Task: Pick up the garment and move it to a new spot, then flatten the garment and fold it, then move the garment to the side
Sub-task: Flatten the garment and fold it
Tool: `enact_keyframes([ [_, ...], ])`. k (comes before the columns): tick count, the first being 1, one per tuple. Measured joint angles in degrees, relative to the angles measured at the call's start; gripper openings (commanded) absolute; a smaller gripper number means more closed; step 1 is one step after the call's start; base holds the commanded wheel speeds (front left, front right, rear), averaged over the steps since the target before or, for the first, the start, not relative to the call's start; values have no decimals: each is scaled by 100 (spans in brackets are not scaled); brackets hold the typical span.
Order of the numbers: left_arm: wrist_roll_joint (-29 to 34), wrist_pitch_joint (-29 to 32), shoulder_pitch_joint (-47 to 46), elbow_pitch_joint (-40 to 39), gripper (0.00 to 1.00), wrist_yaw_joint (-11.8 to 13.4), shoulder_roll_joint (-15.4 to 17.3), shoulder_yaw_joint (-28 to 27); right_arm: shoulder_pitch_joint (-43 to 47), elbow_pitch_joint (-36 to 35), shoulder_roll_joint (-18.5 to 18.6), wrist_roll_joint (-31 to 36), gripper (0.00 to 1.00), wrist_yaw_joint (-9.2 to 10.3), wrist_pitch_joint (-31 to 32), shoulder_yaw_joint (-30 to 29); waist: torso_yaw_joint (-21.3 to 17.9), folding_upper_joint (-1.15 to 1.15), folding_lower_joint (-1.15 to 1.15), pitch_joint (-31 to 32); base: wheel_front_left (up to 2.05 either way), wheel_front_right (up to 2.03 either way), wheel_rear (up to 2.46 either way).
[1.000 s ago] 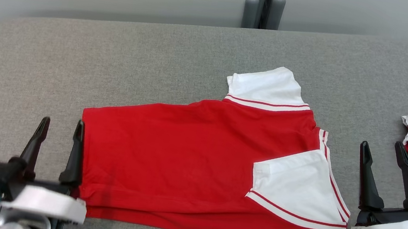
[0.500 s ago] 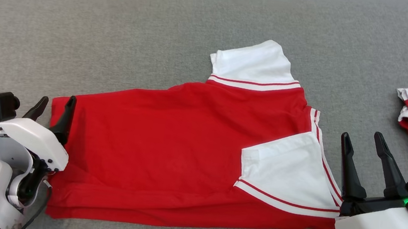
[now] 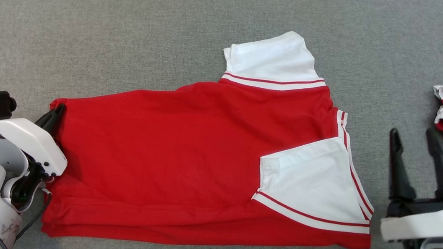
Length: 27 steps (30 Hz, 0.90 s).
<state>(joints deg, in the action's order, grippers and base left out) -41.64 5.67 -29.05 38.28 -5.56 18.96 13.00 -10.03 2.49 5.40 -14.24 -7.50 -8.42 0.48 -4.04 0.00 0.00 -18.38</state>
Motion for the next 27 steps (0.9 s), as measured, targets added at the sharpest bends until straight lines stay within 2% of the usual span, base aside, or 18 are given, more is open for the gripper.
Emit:
enact_keyframes([
  [5, 27, -187, -191, 158, 0, -62, 9, 80, -678, 235, 466, -293, 100, 0, 43, -174, 48, 0, 0, -47, 0, 0, 0],
  [11, 107, -252, -560, 223, 0, -122, -138, 341, -2087, 1146, 1238, -604, 100, 0, 367, -164, 306, 0, 0, -181, 0, 0, 0],
  [17, 224, -302, -1019, 231, 0, -153, -443, 765, -3315, 2436, 1642, -977, 100, 0, 720, 624, 764, 0, 0, -390, 0, 0, 0],
  [27, 166, -471, -1534, 238, 0, -171, -746, 1443, -4551, 3991, 1697, -1780, 100, 0, 1306, 2076, 1378, 0, 0, -850, 0, 0, 0],
])
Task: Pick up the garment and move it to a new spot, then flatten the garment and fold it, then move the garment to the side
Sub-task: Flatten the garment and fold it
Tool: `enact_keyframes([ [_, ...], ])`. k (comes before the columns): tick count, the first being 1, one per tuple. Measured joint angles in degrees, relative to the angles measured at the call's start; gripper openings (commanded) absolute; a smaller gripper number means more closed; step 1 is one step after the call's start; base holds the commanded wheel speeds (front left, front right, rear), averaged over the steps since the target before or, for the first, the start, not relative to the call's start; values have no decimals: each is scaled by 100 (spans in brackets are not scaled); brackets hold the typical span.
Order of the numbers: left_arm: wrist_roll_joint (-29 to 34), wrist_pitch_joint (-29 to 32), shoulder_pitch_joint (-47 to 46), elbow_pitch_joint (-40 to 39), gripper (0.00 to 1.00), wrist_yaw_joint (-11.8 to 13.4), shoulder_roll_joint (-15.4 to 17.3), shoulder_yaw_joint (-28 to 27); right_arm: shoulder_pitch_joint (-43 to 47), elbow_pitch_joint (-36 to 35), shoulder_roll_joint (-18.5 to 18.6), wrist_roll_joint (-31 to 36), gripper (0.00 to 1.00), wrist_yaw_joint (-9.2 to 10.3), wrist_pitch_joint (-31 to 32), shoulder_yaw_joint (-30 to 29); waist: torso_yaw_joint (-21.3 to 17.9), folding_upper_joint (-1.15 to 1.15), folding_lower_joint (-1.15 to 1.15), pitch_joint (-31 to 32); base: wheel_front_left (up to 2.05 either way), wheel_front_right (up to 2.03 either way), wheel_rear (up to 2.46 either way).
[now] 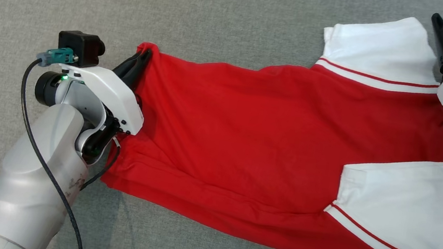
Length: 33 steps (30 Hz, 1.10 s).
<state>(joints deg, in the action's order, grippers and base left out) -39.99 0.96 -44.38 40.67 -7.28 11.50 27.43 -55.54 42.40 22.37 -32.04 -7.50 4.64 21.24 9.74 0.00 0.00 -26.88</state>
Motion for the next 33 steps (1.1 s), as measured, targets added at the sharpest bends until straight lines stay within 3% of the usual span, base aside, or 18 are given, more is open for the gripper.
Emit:
enact_keyframes([
  [8, -252, -154, -211, 78, 0, -5, 5, 414, -485, 492, 99, -661, 100, 0, 488, 985, 144, 0, 0, -227, 0, 0, 0],
  [9, -252, -154, -211, 78, 0, -5, 5, 414, -485, 492, 99, -661, 85, 0, 488, 985, 144, 0, 0, -227, 0, 0, 0],
  [10, -275, -160, -230, 94, 0, -5, 11, 452, -524, 509, 120, -738, 47, 0, 508, 1083, 142, 0, 0, -233, 0, 0, 0],
  [11, -311, -180, -250, 108, 0, -5, 16, 495, -559, 519, 131, -824, 31, 0, 536, 1180, 139, 0, 0, -236, 0, 0, 0],
  [12, -339, -209, -272, 127, 0, -7, 25, 526, -592, 523, 140, -895, 0, 0, 519, 1267, 135, 0, 0, -234, 0, 0, 0],
  [20, -645, -453, -374, 144, 0, -7, 155, 687, -783, 421, 324, -1466, 0, 0, 56, 1735, 65, 0, 0, -138, 0, 0, 0],
  [33, -767, -550, -406, 68, 0, -7, 441, 733, -913, 64, 699, -2285, 0, 0, -598, 1998, -137, 0, 0, 205, 0, 0, 0],
])
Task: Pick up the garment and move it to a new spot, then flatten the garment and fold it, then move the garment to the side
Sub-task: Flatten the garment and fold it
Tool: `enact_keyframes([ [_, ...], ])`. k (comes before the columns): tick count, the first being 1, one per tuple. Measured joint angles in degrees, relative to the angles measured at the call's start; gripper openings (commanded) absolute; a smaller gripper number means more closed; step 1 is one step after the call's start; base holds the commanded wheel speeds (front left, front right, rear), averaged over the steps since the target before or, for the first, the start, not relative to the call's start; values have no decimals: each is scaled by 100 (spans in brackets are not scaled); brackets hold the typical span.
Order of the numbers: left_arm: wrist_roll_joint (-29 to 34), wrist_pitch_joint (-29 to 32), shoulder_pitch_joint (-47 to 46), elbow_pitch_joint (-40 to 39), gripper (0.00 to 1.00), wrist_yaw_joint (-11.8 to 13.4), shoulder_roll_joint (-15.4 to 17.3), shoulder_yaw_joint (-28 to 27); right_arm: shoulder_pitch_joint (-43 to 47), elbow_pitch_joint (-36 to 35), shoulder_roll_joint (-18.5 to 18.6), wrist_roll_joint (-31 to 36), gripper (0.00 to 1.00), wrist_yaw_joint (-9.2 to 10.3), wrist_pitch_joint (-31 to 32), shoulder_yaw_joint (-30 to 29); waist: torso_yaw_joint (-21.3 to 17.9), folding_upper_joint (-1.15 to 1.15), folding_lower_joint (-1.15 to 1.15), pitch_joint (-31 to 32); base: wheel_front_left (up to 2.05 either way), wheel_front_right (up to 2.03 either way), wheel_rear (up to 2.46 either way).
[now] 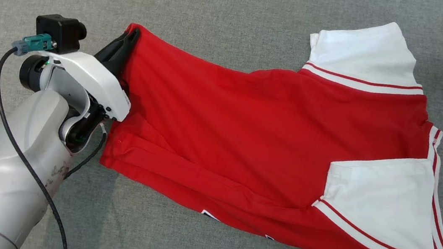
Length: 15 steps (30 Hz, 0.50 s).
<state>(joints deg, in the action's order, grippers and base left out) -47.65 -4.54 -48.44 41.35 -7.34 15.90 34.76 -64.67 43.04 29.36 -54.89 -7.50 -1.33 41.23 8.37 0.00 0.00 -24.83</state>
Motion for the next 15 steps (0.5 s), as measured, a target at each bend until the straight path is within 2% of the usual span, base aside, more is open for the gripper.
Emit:
enact_keyframes([
  [2, -34, 5, 41, 23, 0, 1, 12, 2, 55, -44, 2, -68, 0, 0, -132, 21, -35, 0, 0, 36, 0, 0, 0],
  [3, -41, 8, 69, 40, 0, 3, 18, 1, 84, -85, 9, -70, 22, 0, -255, 22, -54, 0, 0, 55, 0, 0, 0],
  [4, -51, 29, 103, 58, 0, 12, 24, 0, 98, -123, 21, -68, 49, 0, -387, 22, -76, 0, 0, 74, 0, 0, 0],
  [5, -68, 34, 131, 88, 0, 20, 33, 3, 107, -145, 30, -52, 100, 0, -546, 7, -100, 0, 0, 95, 0, 0, 0],
  [9, -135, 57, 283, 192, 0, 47, 119, -14, 231, -105, 81, 240, 100, 0, -1163, -249, -225, 0, 0, 192, 0, 0, 0],
  [15, -231, 46, 536, 300, 0, 88, 225, -69, 873, -413, -37, 884, 100, 0, -1346, -1217, -443, 0, 0, 349, 0, 0, 0],
])
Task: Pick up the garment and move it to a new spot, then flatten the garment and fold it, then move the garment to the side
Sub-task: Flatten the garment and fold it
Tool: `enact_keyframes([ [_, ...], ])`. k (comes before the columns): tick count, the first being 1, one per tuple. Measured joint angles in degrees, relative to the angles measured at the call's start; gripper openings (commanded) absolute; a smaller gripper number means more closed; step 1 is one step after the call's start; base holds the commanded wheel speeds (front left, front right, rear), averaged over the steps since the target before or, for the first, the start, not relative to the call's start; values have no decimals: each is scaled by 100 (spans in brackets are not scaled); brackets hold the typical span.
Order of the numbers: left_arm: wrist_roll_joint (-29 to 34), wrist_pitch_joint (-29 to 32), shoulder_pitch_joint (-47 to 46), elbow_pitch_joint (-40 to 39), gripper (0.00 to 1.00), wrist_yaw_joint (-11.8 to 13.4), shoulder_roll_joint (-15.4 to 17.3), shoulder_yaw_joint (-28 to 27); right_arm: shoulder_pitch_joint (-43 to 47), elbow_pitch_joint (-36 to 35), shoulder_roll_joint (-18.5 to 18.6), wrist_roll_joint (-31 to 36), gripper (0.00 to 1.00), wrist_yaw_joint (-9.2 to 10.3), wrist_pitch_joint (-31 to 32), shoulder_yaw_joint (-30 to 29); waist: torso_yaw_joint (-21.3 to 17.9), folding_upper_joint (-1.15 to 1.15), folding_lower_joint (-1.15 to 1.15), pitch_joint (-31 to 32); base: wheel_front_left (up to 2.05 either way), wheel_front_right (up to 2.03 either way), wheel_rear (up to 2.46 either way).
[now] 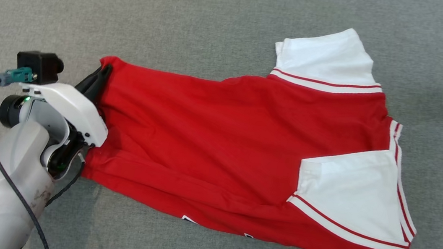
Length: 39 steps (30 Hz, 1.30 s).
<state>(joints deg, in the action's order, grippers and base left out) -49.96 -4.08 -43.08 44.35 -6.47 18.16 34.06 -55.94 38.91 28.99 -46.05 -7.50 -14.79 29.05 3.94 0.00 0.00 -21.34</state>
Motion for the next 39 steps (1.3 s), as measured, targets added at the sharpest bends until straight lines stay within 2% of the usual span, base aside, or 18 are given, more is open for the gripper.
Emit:
enact_keyframes([
  [6, -81, -22, 280, 18, 0, 51, 101, -47, 1506, -1059, -376, 1066, 100, 0, -19, -1318, -194, 0, 0, 210, 0, 0, 0],
  [11, -156, -23, 515, 7, 0, 99, 152, -59, 2753, -1867, -859, 1622, 100, 0, 25, -1969, -307, 0, 0, 403, 0, 0, 0],
  [15, -211, -21, 680, -58, 0, 149, 209, -75, 3557, -2706, -1276, 2089, 100, 0, 428, -2492, -389, 0, 0, 506, 0, 0, 0],
  [20, -248, 2, 751, -140, 0, 201, 243, -79, 3889, -3339, -1571, 2310, 100, 0, 880, -2775, -404, 0, 0, 535, 0, 0, 0],
  [27, -250, 31, 761, -245, 0, 252, 255, -70, 4027, -3796, -1773, 2461, 100, 0, 1188, -2911, -377, 0, 0, 541, 0, 0, 0],
  [39, -256, 57, 747, -380, 0, 299, 277, -42, 3870, -3777, -1742, 2410, 100, 0, 1362, -3008, -379, 0, 0, 443, 0, 0, 0],
])
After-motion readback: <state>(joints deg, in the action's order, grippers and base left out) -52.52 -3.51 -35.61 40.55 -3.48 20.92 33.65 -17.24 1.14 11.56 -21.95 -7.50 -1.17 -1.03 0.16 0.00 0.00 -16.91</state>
